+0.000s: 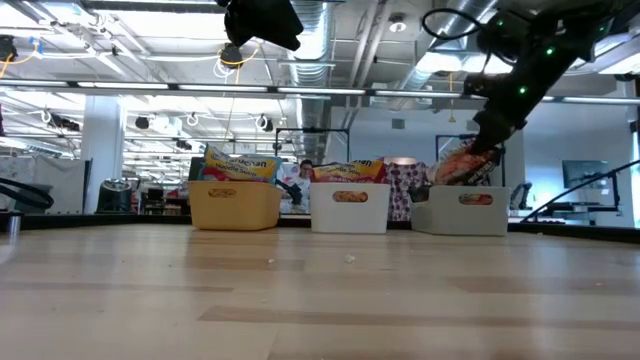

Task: Sort Maruchan noodles
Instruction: Put the black noodle pack into the gray bin

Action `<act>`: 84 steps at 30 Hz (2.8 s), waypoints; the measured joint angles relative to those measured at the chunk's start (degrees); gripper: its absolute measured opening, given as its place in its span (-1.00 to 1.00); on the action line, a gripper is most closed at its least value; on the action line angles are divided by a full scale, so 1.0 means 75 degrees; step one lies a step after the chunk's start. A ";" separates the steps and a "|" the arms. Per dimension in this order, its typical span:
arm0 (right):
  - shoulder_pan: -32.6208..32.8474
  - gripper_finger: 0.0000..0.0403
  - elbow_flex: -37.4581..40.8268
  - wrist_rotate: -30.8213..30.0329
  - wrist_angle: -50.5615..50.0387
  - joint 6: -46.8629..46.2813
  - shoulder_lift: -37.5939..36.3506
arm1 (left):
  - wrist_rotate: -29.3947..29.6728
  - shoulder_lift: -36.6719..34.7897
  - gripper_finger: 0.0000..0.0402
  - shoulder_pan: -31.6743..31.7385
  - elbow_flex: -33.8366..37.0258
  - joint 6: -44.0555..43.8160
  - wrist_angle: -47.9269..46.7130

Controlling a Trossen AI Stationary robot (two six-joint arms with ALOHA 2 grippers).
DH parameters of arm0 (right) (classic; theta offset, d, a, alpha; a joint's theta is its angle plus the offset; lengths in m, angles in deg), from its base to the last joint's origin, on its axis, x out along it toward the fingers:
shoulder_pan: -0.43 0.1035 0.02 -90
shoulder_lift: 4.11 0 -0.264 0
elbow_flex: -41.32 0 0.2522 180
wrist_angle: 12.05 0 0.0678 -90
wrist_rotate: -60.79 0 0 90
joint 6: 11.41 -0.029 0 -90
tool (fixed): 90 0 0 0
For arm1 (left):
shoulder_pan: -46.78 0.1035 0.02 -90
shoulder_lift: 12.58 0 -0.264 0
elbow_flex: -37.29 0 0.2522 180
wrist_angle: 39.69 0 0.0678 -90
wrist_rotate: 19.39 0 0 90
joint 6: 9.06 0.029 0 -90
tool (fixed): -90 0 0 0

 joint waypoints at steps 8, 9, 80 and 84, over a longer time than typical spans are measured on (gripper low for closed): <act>-0.0057 -0.60 0.0000 -0.0037 -0.0053 -0.0149 0.0237 | 0.0000 0.0003 -0.33 0.0001 0.0003 -0.0017 -0.0003; -0.0057 -0.57 0.0000 -0.0037 -0.0080 -0.0178 0.0240 | 0.0000 0.0003 -0.33 0.0001 0.0003 -0.0019 -0.0003; -0.0506 -0.26 -0.0017 0.1348 -0.0608 -0.4368 0.0728 | 0.0003 0.0003 -0.33 0.0000 0.0003 0.0017 0.0003; -0.0474 -0.29 -0.0025 0.1386 -0.0369 -0.4419 0.1088 | 0.0006 0.0059 -0.33 -0.0002 0.0003 0.0017 0.0022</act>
